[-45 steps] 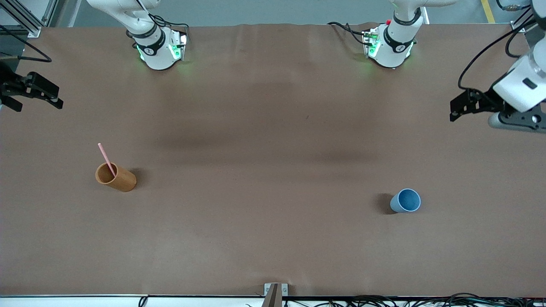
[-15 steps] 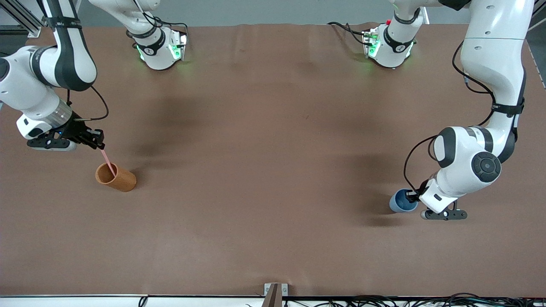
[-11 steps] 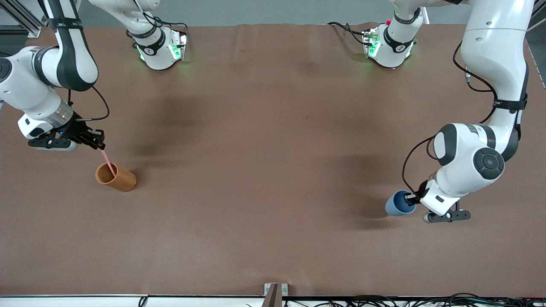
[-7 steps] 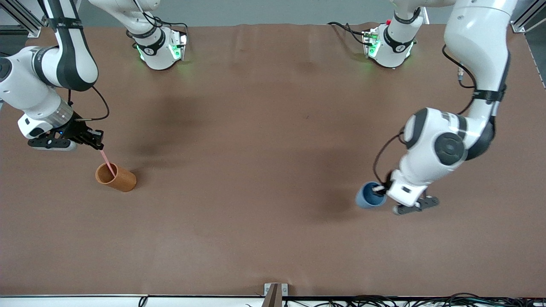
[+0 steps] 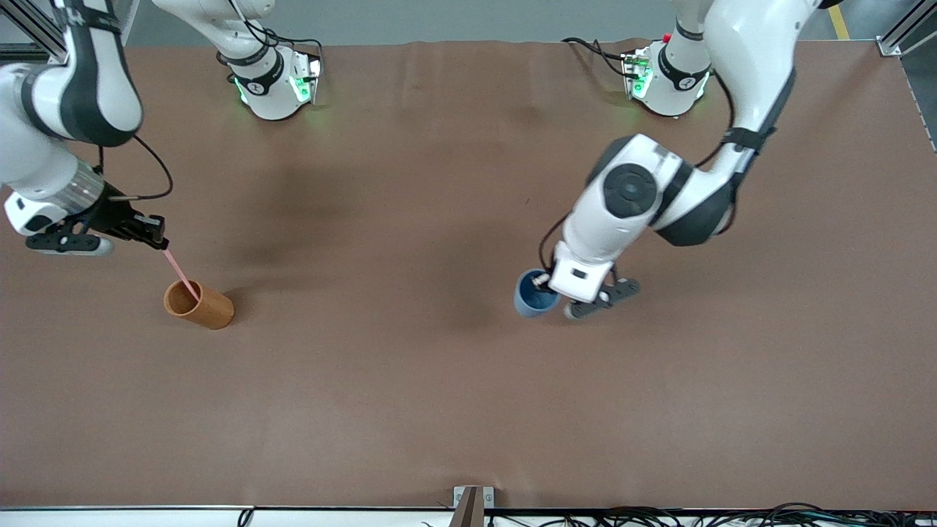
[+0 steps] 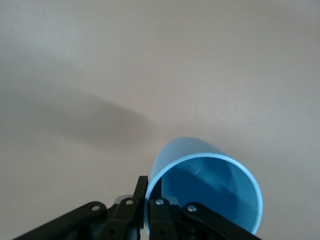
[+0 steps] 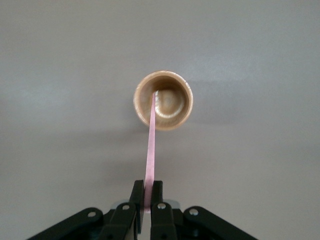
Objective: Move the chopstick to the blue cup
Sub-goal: 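Lift the chopstick with the right gripper while the left gripper slides the blue cup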
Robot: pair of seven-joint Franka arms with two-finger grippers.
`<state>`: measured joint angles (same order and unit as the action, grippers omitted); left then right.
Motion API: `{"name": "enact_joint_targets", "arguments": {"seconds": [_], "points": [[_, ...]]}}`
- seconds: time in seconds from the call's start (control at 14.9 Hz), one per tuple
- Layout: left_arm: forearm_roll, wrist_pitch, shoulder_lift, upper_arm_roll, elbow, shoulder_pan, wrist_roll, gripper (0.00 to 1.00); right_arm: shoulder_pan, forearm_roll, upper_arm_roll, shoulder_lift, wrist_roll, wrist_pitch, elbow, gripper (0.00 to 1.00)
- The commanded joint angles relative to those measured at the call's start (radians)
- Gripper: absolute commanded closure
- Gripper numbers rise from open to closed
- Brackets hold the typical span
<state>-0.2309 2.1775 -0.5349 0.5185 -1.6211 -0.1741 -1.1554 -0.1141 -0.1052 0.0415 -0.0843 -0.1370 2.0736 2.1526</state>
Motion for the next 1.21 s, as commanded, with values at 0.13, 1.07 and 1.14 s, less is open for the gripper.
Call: {"name": "enact_joint_targets", "arguments": {"seconds": [0.13,1.07,1.14], "points": [[-0.11,-0.015,-0.121,0.006,0.04,-0.111,-0.179,1.0,-0.012,0.001,-0.005,0.047,0.016,-0.352,-0.331,0.97],[-0.177,0.05,-0.189,0.006,0.038,-0.13,-0.256,0.61,0.146,0.255,-0.012,0.156,0.151,-0.739,-0.721,0.96],[-0.177,0.05,-0.191,0.006,0.038,-0.13,-0.256,0.61,0.146,0.254,-0.012,0.156,0.151,-0.739,-0.72,0.96]]}}
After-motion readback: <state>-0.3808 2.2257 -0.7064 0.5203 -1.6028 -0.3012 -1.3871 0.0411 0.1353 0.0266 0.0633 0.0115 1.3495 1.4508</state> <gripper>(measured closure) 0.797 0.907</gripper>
